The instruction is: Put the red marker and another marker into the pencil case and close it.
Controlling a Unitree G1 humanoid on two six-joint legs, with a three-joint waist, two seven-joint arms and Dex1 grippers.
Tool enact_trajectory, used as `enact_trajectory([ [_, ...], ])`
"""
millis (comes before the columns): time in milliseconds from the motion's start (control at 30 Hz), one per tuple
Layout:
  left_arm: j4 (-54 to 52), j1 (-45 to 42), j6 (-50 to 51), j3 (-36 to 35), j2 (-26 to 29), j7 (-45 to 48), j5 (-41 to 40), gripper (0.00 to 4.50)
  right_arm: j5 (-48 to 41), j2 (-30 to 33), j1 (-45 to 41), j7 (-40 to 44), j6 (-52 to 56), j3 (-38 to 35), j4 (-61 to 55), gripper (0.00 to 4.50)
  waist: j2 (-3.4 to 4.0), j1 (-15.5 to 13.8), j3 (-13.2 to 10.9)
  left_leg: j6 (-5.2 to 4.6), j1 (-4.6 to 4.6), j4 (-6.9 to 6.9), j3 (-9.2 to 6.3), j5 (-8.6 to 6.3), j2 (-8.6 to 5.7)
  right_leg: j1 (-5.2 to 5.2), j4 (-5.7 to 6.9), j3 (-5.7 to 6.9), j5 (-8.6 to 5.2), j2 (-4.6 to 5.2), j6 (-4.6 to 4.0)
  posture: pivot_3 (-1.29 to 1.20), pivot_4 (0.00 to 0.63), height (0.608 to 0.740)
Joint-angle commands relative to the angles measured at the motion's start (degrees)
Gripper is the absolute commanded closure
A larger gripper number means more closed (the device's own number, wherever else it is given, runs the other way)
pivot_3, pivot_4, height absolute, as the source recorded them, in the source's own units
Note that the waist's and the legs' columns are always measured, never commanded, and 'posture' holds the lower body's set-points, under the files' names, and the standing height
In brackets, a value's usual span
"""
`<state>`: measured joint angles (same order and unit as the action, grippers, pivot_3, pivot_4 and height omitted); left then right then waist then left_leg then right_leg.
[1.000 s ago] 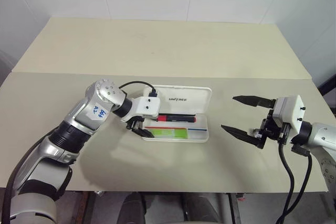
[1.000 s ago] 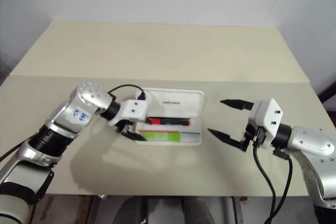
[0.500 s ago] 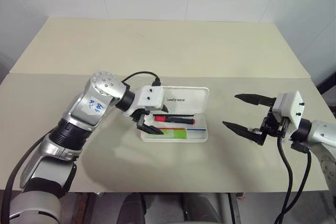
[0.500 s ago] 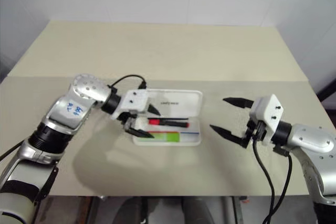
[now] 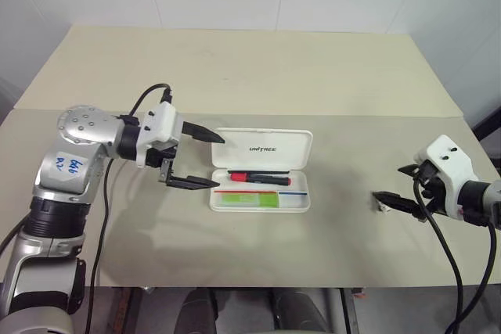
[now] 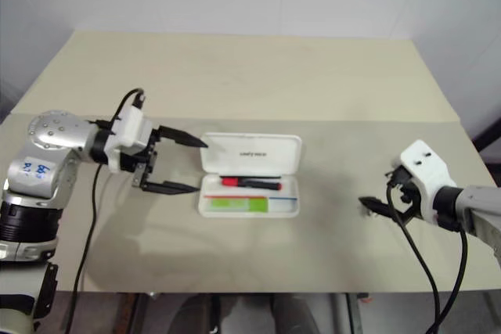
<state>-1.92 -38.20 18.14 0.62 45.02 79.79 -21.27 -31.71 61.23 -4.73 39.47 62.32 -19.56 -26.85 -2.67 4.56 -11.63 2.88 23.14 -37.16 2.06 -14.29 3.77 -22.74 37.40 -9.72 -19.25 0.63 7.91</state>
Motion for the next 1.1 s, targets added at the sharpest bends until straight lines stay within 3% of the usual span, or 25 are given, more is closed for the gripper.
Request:
enact_trajectory([
  [33,-1.15,-0.09,-0.66,-2.60,1.16,-0.45,-1.92,0.03,-1.46,-0.03,-1.89,-3.66,8.79,-1.94,-2.30,0.00,0.00,0.05,0.00,0.00,0.00,0.00,-0.01,0.00,0.00,0.00,0.00,0.01,0.00,0.00,-0.01,0.00,0.150,0.740],
  [333,-1.04,0.21,-0.98,-5.41,3.10,-1.88,-3.02,0.03,-0.77,-7.22,-7.97,-10.46,22.35,1.64,0.44,0.00,0.00,0.34,0.00,0.00,0.07,0.15,0.04,-0.02,0.02,-0.08,-0.17,0.00,-0.01,-0.01,-0.01,0.00,0.150,0.740],
  [533,-3.07,1.77,-0.60,-6.01,3.71,-3.68,-3.54,0.03,1.37,-10.78,-10.63,-13.20,21.60,4.36,4.02,0.00,0.00,0.24,0.00,0.00,0.13,0.21,0.06,-0.03,0.01,-0.15,-0.22,0.00,-0.01,-0.01,-0.02,0.00,0.150,0.740],
  [667,-4.99,3.44,-0.34,-7.52,4.87,-4.81,-3.89,0.00,3.83,-9.57,-10.21,-13.49,19.30,7.35,8.82,0.94,-0.02,0.20,0.01,-0.02,0.17,0.22,0.07,-0.06,0.02,-0.15,-0.33,0.00,0.00,0.00,0.00,0.00,0.150,0.740],
  [967,-6.35,5.35,-0.70,-8.65,5.97,-6.19,-4.29,0.00,3.22,-9.80,-13.32,-12.58,17.74,9.86,9.88,4.04,-0.13,0.27,0.06,-0.04,0.14,0.11,0.11,-0.06,0.03,0.01,-0.56,0.00,0.08,0.04,-0.10,0.00,0.150,0.740],
  [1100,-6.41,6.09,-1.28,-8.83,5.93,-6.35,-4.33,0.00,4.36,-7.46,-14.30,-9.13,10.10,12.23,10.50,4.16,-0.15,0.39,0.08,-0.08,0.14,0.10,0.16,-0.04,0.04,0.03,-0.69,-0.02,0.12,0.05,-0.27,0.00,0.150,0.740],
])
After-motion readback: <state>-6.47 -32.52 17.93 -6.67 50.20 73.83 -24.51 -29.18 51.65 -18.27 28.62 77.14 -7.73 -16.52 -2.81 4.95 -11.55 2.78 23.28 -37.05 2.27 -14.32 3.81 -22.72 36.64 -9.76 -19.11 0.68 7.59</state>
